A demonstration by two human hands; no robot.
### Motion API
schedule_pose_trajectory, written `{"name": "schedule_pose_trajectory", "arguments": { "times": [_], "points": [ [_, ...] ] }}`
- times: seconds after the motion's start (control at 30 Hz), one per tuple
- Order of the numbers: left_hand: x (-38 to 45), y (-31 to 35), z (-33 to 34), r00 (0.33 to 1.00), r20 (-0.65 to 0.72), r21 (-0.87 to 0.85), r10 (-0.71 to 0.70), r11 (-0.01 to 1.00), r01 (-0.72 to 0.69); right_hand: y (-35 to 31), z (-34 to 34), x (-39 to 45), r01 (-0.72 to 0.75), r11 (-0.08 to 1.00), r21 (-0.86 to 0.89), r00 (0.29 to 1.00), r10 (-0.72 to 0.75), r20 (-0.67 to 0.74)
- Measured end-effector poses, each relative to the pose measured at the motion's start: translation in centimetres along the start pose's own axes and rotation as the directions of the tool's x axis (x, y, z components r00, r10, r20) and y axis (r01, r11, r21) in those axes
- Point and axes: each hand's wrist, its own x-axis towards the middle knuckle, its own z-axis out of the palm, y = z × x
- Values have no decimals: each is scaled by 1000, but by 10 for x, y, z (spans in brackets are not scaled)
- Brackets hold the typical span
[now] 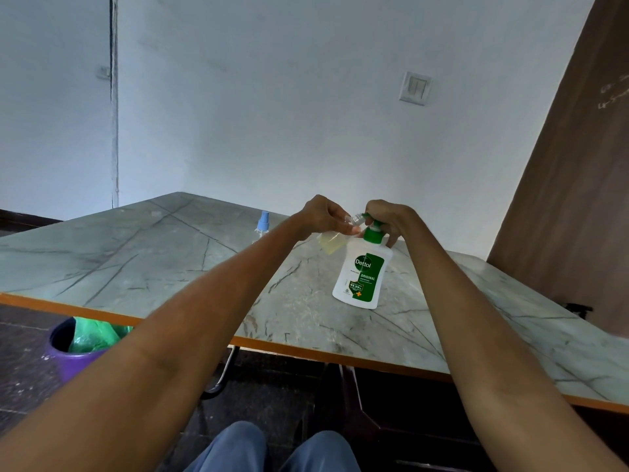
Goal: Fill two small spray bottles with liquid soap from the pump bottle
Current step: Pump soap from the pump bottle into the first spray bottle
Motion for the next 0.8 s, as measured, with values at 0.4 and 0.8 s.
{"name": "schedule_pose_trajectory", "arguments": {
  "times": [0.4,0.8],
  "points": [
    [-2,0,1,1000,14,-36,4,999,-3,5,4,3,-6,1000,-8,1000,6,-17],
    [-1,7,1,1000,19,-40,7,999,-6,1,-1,1,-9,1000,-11,999,9,32]
  ]
}}
